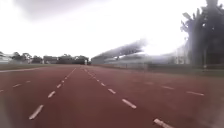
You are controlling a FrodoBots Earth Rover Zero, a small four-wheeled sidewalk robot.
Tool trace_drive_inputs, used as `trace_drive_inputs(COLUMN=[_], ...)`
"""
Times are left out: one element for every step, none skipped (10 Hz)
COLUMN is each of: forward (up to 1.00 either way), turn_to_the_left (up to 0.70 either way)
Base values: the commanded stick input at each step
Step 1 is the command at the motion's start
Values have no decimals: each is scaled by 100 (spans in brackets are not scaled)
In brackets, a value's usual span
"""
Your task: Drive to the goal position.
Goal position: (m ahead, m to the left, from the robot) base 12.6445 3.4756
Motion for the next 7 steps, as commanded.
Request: trace_drive_inputs(forward=[45, 45, 45, 45, 45, 45, 45], turn_to_the_left=[0, 0, 0, 0, 0, 0, 0])
